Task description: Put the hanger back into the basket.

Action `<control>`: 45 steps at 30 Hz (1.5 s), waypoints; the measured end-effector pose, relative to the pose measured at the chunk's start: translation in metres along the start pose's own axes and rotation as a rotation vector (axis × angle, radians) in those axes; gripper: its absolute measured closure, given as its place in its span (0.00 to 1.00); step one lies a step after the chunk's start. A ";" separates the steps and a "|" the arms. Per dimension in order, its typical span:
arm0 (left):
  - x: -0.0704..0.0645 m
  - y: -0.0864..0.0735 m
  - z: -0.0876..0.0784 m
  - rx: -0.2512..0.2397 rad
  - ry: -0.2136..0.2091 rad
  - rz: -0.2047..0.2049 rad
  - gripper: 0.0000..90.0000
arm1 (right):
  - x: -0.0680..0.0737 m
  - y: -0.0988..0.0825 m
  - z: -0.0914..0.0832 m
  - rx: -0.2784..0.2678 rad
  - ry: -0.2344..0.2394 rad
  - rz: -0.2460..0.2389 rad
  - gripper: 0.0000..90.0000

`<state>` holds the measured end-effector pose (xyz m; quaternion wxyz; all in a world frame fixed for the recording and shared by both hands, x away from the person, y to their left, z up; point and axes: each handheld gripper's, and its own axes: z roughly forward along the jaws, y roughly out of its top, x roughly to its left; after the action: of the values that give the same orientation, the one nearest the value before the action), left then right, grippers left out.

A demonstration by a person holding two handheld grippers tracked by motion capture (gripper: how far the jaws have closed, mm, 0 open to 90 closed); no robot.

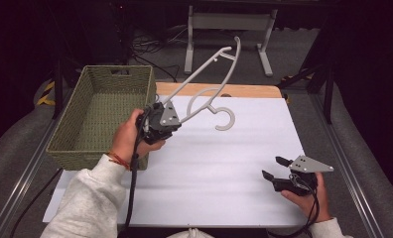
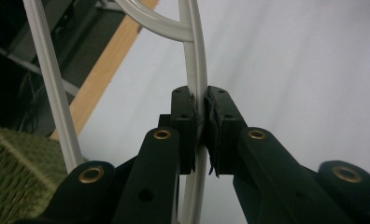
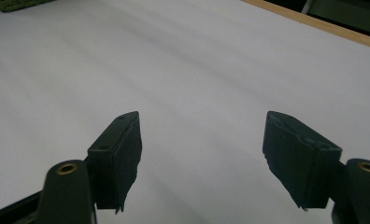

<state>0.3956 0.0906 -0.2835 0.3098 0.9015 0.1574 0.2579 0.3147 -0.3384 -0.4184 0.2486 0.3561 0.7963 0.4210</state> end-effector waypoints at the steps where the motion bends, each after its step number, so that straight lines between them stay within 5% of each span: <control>1: 0.003 -0.003 -0.003 0.005 0.009 -0.011 0.92 | 0.000 0.000 0.000 -0.001 0.002 0.003 0.32; 16: 0.047 -0.065 -0.029 0.037 0.091 -0.157 0.92 | 0.001 0.000 0.002 0.004 0.008 -0.002 0.32; 31: 0.068 -0.120 -0.041 0.089 0.138 -0.263 0.92 | 0.002 0.000 0.003 0.013 0.008 -0.007 0.32; 45: 0.079 -0.155 -0.035 0.140 0.147 -0.296 0.92 | 0.003 0.000 0.004 0.021 0.011 -0.010 0.32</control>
<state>0.4216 0.2601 -0.3298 0.2686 0.8666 0.3282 0.2629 0.3155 -0.3343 -0.4212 0.2427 0.3526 0.8037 0.4134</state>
